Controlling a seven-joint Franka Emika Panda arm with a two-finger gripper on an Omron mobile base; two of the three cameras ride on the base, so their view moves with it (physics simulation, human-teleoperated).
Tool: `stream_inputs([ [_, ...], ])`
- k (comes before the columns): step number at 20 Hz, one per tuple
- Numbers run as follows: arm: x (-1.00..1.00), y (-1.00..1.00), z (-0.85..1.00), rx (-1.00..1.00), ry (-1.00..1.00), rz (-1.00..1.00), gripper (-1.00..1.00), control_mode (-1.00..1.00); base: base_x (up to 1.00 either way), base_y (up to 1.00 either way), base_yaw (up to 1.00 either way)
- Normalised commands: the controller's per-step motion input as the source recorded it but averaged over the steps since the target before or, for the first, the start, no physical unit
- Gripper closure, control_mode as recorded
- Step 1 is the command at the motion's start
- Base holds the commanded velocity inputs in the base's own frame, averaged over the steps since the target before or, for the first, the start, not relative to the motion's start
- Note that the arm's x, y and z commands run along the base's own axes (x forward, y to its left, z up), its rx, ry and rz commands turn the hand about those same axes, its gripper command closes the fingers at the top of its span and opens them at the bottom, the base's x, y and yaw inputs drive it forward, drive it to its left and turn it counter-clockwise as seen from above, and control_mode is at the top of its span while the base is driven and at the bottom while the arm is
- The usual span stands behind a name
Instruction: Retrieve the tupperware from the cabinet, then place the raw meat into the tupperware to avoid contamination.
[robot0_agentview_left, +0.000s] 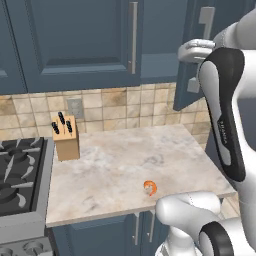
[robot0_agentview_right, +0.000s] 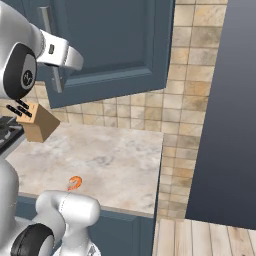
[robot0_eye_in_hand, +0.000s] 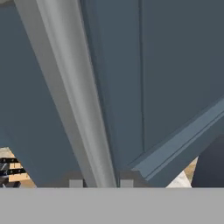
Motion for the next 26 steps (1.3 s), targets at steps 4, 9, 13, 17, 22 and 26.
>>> stream_inputs([
  [4, -0.27, -0.11, 0.00, 0.00, 0.00, -0.02, -1.00, -1.00, 0.00, 0.00, 0.00],
  [9, -0.21, -0.02, 0.00, 0.00, -0.01, 0.00, -1.00, -1.00, 0.00, 0.00, 0.00],
  [13, -0.36, -0.01, 0.00, 0.00, -0.01, -0.02, -1.00, -1.00, 0.00, 0.00, 0.00],
  [17, -0.44, 0.05, 0.06, -0.03, 0.00, 0.00, -1.00, -1.00, 0.00, 0.00, 0.00],
  [22, -0.47, 0.31, 0.04, -0.17, 0.00, 0.00, -1.00, -1.00, 0.00, 0.00, 0.00],
  [26, -0.15, 0.61, -0.03, -0.32, 0.07, 0.00, -1.00, -1.00, 0.00, 0.00, 0.00],
])
